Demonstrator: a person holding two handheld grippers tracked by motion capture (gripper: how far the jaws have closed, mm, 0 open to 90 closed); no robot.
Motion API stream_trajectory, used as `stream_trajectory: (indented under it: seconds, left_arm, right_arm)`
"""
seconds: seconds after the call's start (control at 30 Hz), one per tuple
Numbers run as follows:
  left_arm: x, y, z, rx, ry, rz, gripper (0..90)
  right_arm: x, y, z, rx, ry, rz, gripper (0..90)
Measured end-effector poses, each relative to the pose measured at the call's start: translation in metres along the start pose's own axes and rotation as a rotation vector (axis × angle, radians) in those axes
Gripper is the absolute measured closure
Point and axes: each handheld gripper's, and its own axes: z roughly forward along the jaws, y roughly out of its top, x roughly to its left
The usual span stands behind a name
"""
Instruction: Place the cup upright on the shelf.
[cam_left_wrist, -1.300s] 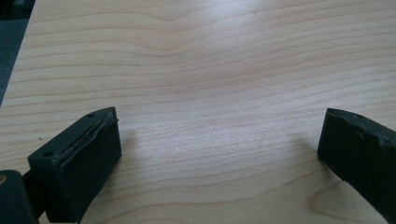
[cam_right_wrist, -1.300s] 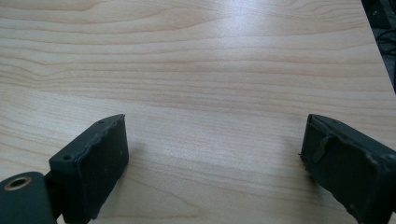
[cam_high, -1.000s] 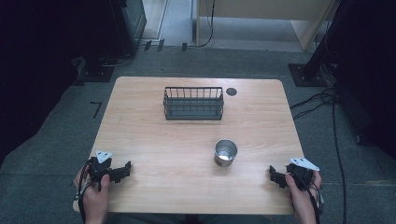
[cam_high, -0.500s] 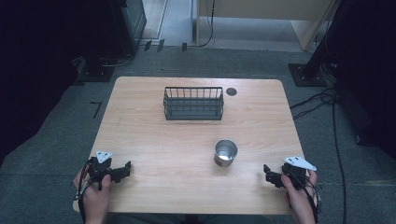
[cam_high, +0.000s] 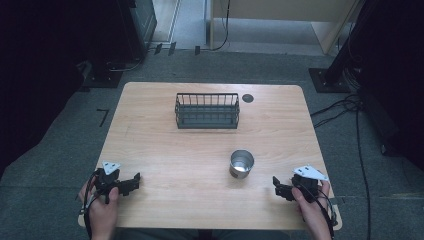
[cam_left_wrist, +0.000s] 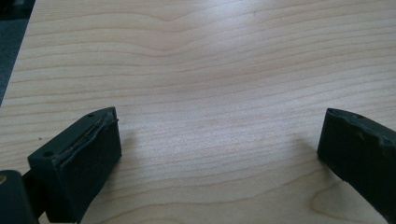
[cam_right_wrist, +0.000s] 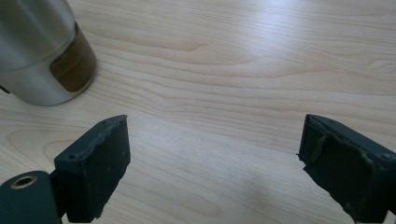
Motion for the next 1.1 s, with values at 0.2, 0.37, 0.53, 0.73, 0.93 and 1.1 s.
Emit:
stream_trajectory:
  seconds: [0.2,0.37,0.53,0.73,0.93,1.1]
  left_arm:
    - [0.0,0.0,0.0,0.0,0.0,0.001,0.0]
    - [0.0,0.0,0.0,0.0,0.0,0.0,0.0]
    - [0.0,0.0,0.0,0.0,0.0,0.0,0.0]
    - [0.0,0.0,0.0,0.0,0.0,0.0,0.0]
    - [0.0,0.0,0.0,0.0,0.0,0.0,0.0]
    - [0.0,0.0,0.0,0.0,0.0,0.0,0.0]
  right_arm:
    - [0.011,0.004,0.002,-0.004,0.031,-0.02,8.6]
    - [0.019,0.007,0.004,-0.004,0.06,-0.037,8.6]
    - [0.03,0.012,0.005,-0.004,0.084,-0.072,8.6]
    - [0.042,0.017,0.009,-0.006,0.118,-0.095,8.6]
    - [0.051,0.021,0.012,-0.008,0.14,-0.112,8.7]
    - [0.059,0.026,0.015,-0.015,0.164,-0.126,8.8]
